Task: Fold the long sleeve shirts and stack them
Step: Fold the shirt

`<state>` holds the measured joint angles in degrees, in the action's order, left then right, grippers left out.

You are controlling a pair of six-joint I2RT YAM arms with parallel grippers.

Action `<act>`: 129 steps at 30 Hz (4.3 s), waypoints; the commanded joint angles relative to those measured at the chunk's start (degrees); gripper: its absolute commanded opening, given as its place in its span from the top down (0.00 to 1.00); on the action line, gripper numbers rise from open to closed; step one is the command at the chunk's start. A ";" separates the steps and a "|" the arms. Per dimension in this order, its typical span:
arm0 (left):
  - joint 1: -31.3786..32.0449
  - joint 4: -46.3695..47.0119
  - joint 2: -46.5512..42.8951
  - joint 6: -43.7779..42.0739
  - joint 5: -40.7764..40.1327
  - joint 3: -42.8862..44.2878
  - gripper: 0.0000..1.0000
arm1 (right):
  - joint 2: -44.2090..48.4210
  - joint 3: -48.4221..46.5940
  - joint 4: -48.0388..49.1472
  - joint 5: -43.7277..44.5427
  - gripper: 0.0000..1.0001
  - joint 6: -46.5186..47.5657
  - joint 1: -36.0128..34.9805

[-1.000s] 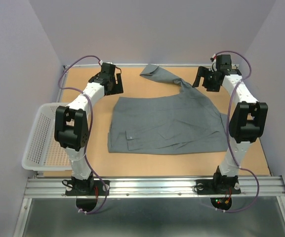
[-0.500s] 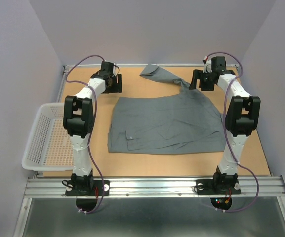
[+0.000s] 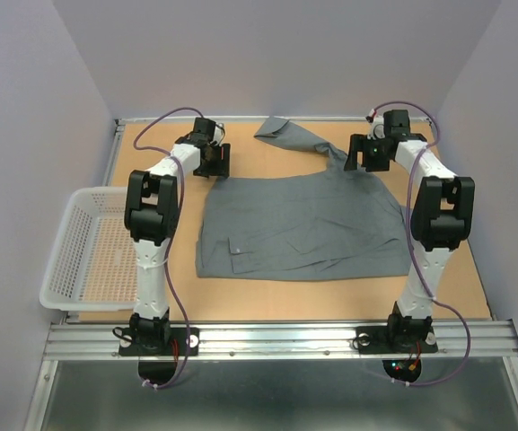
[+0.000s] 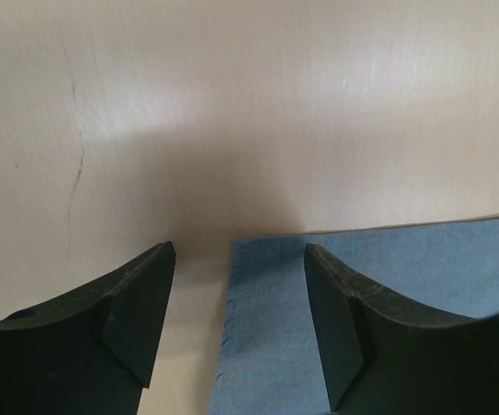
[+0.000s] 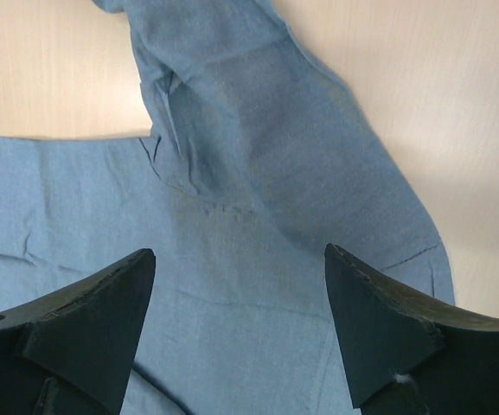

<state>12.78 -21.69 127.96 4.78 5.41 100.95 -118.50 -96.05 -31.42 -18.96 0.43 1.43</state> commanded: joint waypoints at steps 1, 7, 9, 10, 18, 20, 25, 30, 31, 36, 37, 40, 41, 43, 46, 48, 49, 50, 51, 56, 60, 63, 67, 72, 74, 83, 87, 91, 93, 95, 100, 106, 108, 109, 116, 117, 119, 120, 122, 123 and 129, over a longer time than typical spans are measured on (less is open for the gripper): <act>1.46 -0.89 0.09 -0.99 -3.47 2.15 0.28 | 4.85 2.18 3.21 0.06 0.16 0.54 0.06; 2.78 -1.77 0.88 -0.38 -4.80 0.92 0.34 | 5.38 2.71 3.82 -0.11 0.16 -0.07 0.06; 3.39 -2.12 0.89 -0.29 -4.79 0.48 0.35 | 5.56 2.97 4.00 0.15 0.17 -0.07 0.06; 3.66 -2.13 0.71 -0.29 -4.79 0.22 0.35 | 5.64 3.06 4.00 0.50 0.17 -0.07 0.06; 5.24 -2.74 1.59 0.23 -6.64 -0.93 0.55 | 5.65 3.24 4.61 0.68 0.17 -0.16 0.06; 5.33 -2.74 1.50 0.41 -6.73 -1.28 0.60 | 5.73 3.24 4.61 0.94 0.17 -0.25 0.06; 5.33 -3.09 1.59 0.23 -7.34 -1.10 0.86 | 4.77 1.84 5.05 0.86 0.17 0.63 0.06; 5.33 -3.09 0.89 -0.21 -8.39 -0.66 1.00 | 2.40 -1.15 5.31 0.68 0.19 3.35 0.06; 5.33 -3.09 0.80 -0.29 -8.66 -0.58 1.00 | 1.44 -1.85 5.32 -0.28 0.20 4.40 0.06; 5.33 -2.39 -0.17 -0.29 -9.19 -1.63 1.00 | -2.61 -5.63 5.32 -3.10 0.26 6.34 0.06; 5.42 -2.30 -0.26 -0.21 -9.28 -1.80 1.00 | -3.31 -5.99 5.23 -3.36 0.27 6.60 0.06; 5.33 -2.39 -0.61 -0.03 -9.45 -2.24 1.00 | -5.42 -6.69 5.23 -1.88 0.35 7.57 0.06; 5.33 -2.39 -0.78 0.06 -9.37 -2.51 1.00 | -5.86 -6.87 5.23 -1.52 0.36 7.66 0.06; 5.33 -2.56 -1.57 0.32 -9.54 -3.65 1.00 | -6.92 -6.96 5.31 -1.52 0.37 8.01 0.06; 5.33 -2.48 -3.06 0.85 -9.80 -5.93 1.00 | -7.80 -6.52 5.31 -0.82 0.38 8.01 0.06; 5.33 -2.30 -3.76 0.85 -9.98 -7.59 1.00 | -8.50 -6.43 5.32 -0.55 0.37 8.10 0.06; 5.33 -2.21 -4.12 0.85 -10.15 -8.13 1.00 | -8.68 -6.43 5.32 -0.55 0.37 8.01 0.06; 5.33 -2.21 -5.08 0.94 -9.98 -9.35 1.00 | -8.77 -6.52 5.23 -0.90 0.37 7.84 0.06; 5.33 -2.13 -5.53 0.94 -9.98 -9.36 1.00 | -8.77 -6.52 5.31 -1.25 0.37 7.75 0.06; 5.33 -0.63 -8.69 1.11 -9.98 -15.42 1.00 | -7.63 -6.87 5.32 -1.08 0.32 6.26 0.06; 5.33 -0.28 -9.31 1.20 -10.16 -17.27 1.00 | -7.36 -9.32 5.32 -0.73 0.30 4.68 0.06; 5.42 -0.19 -9.31 1.20 -10.33 -17.10 1.00 | -7.80 -11.26 5.40 1.12 0.31 3.88 0.15; 5.42 -0.37 -9.22 1.20 -10.59 -16.75 1.00 | -8.59 -13.64 5.40 2.43 0.34 2.92 0.59; 5.33 -0.46 -8.70 1.20 -10.68 -16.13 1.00 | -10.26 -13.46 5.49 7.18 0.40 3.00 1.12; 5.33 -0.45 -8.69 1.38 -10.77 -15.96 1.00 | -10.70 -12.85 5.58 7.88 0.44 3.26 1.38; 5.33 -0.46 -8.17 1.82 -11.03 -15.61 1.00 | -12.90 -12.41 6.02 10.97 0.46 7.13 1.47; 5.33 -0.46 -7.82 1.90 -11.21 -15.34 1.00 | -13.78 -11.62 6.02 8.86 0.46 7.31 1.38; 5.33 -0.63 -7.46 1.82 -11.30 -14.99 1.00 | -14.57 -10.83 5.93 8.15 0.46 7.83 0.94; 5.33 -0.54 -7.38 2.08 -11.65 -14.90 1.00 | -15.01 -10.47 5.93 8.15 0.46 8.19 0.77; 5.33 -0.63 -7.29 2.25 -12.00 -14.73 1.00 | -15.71 -10.30 5.93 8.59 0.47 8.62 0.59; 5.33 -0.54 -7.02 2.34 -12.35 -14.73 1.00 | -16.67 -9.95 5.84 9.55 0.55 9.50 -0.81; 5.33 -0.63 -6.76 2.43 -12.53 -14.55 1.00 | -17.47 -8.63 5.49 13.42 0.60 11.61 -3.89; 5.33 -0.55 -6.76 2.43 -12.53 -14.64 1.00 | -17.30 -7.40 5.23 14.21 0.60 12.14 -4.33; 5.33 -0.63 -6.76 2.43 -12.62 -14.72 1.00 | -17.03 -6.96 4.97 14.56 0.60 12.58 -4.68; 5.33 -0.54 -6.32 2.78 -12.79 -14.29 1.00 | -17.20 -5.29 4.52 18.78 0.92 13.72 -5.30; 5.33 -0.54 -6.32 2.87 -12.88 -14.20 1.00 | -17.21 -5.37 4.52 18.79 0.97 13.64 -5.30; 5.33 -0.63 -6.32 2.87 -13.32 -13.85 1.00 | -17.21 -6.25 4.52 20.89 1.00 13.72 -5.21; 5.33 -0.63 -6.23 2.70 -13.93 -13.67 1.00 | -17.12 -6.78 4.52 21.24 0.99 13.64 -5.30; 5.24 -0.98 -6.32 2.43 -14.90 -12.88 1.00 | -16.77 -8.62 4.52 21.77 0.99 13.29 -5.04; 5.16 -1.16 -6.58 2.43 -15.51 -12.44 1.00 | -16.24 -9.24 4.52 21.95 0.99 12.50 -4.86; 3.75 -0.72 -8.78 3.13 -17.98 -10.77 1.00 | -13.69 -14.51 4.61 20.02 0.99 8.63 -2.58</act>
<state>18.00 -20.14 120.07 7.60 -9.10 88.14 -132.66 -106.32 -23.59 0.27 11.66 -3.20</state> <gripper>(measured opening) 0.025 0.012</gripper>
